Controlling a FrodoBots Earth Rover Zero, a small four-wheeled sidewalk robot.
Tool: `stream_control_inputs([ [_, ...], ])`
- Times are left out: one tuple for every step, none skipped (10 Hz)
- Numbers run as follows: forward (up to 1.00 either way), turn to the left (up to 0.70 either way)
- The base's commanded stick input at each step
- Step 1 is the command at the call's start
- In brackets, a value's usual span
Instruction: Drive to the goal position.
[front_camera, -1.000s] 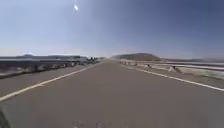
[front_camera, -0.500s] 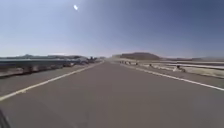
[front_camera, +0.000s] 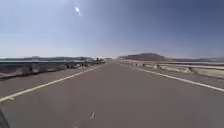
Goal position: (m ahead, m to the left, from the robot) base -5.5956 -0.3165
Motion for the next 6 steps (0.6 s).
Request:
stream_control_inputs([
  [1.0, 0.0],
  [1.0, 0.0],
  [1.0, 0.0],
  [1.0, 0.0],
  [1.0, 0.0],
  [1.0, 0.0],
])
